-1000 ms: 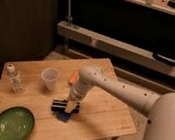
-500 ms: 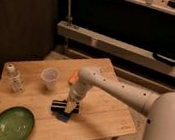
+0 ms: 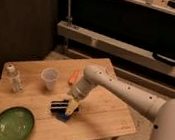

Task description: Place the eraser on the white sponge

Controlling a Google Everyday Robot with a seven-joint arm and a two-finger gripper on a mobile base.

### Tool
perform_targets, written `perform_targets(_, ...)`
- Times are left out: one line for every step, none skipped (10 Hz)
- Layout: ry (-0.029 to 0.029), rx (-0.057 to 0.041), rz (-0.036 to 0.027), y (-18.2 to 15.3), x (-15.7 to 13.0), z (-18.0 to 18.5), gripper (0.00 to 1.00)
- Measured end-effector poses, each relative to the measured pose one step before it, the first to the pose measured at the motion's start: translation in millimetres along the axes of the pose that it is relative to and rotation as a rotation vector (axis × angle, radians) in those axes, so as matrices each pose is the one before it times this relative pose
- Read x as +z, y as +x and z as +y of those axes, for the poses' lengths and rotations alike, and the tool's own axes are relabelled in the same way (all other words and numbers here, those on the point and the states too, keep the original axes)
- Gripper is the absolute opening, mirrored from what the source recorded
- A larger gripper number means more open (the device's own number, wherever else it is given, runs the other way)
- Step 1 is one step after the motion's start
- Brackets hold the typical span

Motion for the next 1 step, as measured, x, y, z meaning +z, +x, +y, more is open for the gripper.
perform_targets(0.03108,0.01116,-0.02225,4.92,-13.68,-4.51,0.8)
